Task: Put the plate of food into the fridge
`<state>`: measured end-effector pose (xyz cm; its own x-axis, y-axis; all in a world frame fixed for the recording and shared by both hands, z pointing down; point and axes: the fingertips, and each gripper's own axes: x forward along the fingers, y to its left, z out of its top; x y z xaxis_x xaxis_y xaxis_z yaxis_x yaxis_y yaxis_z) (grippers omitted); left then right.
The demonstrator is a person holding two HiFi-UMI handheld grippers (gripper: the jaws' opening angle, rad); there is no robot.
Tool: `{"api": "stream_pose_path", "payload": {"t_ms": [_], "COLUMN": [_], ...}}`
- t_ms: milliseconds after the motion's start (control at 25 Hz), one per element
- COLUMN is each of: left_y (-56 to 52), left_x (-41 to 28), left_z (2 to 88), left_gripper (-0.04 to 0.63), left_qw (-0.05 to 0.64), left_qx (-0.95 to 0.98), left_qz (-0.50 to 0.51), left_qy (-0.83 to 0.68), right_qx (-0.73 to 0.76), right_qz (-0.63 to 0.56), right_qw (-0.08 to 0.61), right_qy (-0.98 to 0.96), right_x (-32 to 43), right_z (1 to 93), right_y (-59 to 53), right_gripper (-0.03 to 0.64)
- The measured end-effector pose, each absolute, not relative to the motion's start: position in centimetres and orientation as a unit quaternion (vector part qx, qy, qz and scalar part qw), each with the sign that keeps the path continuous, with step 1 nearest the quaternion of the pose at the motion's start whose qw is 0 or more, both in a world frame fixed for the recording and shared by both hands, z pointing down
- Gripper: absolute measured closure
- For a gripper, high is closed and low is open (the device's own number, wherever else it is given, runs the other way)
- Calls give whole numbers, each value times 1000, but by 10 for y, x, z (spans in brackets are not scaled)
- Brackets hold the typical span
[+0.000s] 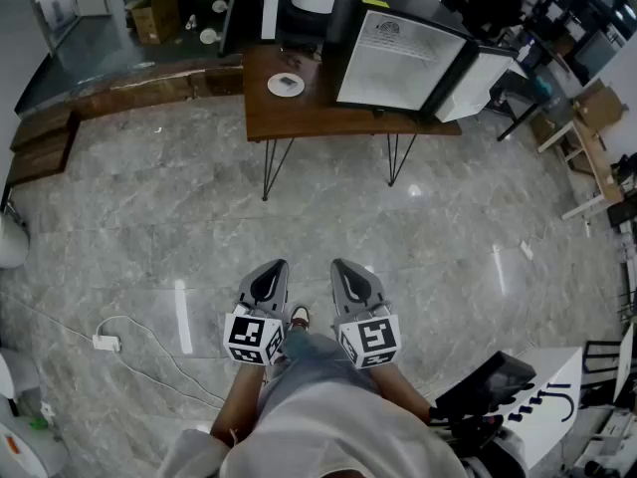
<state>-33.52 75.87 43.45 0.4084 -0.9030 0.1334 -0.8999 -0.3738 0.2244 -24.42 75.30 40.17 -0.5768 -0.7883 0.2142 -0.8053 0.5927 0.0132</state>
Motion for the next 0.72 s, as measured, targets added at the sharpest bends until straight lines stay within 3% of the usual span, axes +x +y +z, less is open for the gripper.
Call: {"api": "stream_pose_path", "payload": {"t_ms": [720], "left_y": [577], "left_x": [-256], "left_z": [407], "left_gripper": [577], "left_qw": [107], "left_qx": [837], "left_qz": [27], "left_qy": [-536], "right_qx": [383], "right_qz": [30], "right_qw": [65], "right_qy": [-921], "right_x": [-226], "right_z": [387], "right_y": [574], "right_gripper": [598]}}
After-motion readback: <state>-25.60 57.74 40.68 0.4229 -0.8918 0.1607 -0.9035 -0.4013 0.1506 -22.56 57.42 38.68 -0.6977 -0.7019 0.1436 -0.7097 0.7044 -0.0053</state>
